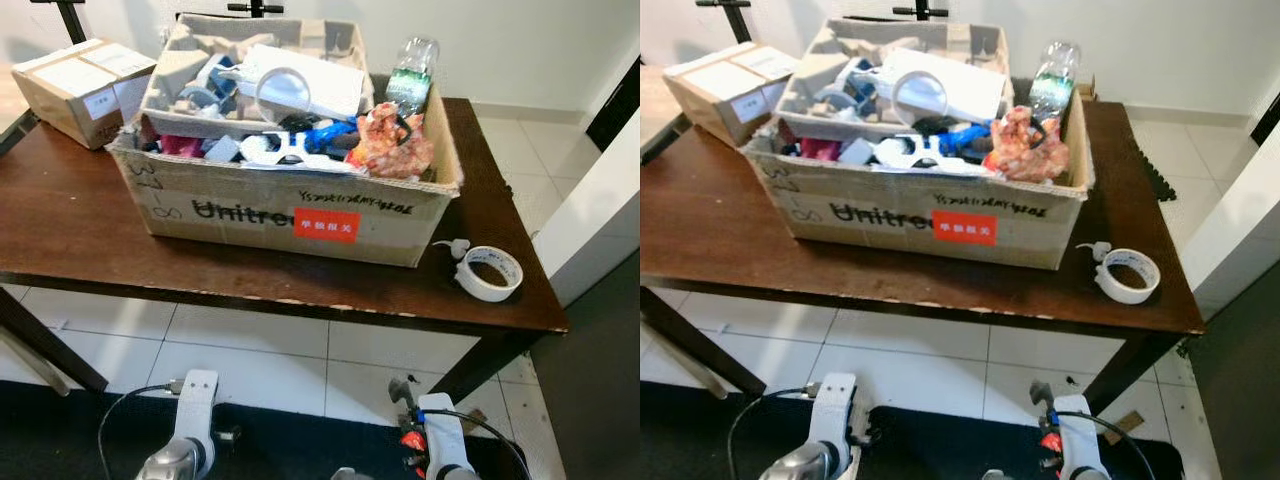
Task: Picking trash to rubbish bin
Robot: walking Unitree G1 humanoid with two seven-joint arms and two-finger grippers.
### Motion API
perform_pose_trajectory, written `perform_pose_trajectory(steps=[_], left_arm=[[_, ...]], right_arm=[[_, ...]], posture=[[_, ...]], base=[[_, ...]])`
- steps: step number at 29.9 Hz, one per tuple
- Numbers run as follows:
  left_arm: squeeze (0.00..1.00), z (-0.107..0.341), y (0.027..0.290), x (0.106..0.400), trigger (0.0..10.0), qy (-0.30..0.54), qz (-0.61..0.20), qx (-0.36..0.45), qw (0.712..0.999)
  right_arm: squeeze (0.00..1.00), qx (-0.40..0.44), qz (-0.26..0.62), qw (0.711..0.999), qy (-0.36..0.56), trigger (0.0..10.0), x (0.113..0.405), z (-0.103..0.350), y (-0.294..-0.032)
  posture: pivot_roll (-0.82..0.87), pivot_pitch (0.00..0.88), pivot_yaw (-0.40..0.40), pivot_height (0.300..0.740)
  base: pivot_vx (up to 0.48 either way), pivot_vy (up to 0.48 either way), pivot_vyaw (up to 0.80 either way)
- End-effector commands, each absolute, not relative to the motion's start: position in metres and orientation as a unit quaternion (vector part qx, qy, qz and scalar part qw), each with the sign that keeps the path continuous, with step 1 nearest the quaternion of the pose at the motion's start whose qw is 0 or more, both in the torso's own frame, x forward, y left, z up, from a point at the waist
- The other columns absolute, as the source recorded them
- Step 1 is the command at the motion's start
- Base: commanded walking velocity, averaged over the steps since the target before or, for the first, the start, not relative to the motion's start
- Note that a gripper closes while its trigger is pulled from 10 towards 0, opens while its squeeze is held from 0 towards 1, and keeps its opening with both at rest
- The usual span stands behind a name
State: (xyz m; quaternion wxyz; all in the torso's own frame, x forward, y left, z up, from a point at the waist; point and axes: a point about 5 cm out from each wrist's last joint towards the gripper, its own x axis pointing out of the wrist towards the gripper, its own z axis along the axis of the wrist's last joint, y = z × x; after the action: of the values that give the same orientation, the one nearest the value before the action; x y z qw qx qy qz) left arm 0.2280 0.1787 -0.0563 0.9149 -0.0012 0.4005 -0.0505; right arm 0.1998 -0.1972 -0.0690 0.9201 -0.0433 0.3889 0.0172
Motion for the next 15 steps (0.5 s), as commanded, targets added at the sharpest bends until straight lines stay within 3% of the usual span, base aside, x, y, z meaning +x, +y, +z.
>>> perform_pose_trajectory(steps=[1, 15], left_arm=[[0.00, -0.0629, 0.1837, 0.2172, 10.0, 0.417, -0.046, 0.010, 0.907], [0.00, -0.0598, 0.1838, 0.2221, 10.0, 0.410, -0.052, 0.018, 0.911]], right_arm=[[0.00, -0.035, 0.017, 0.913, 0.405, 10.0, 0.1900, -0.0749, -0.1958], [0.00, -0.034, 0.017, 0.912, 0.408, 10.0, 0.1901, -0.0750, -0.1963]], posture=[[0.02, 0.172, -0.045, 0.740], [0.02, 0.173, -0.043, 0.740]], base=[[0.000, 0.000, 0.00], [0.000, 0.000, 0.00]])
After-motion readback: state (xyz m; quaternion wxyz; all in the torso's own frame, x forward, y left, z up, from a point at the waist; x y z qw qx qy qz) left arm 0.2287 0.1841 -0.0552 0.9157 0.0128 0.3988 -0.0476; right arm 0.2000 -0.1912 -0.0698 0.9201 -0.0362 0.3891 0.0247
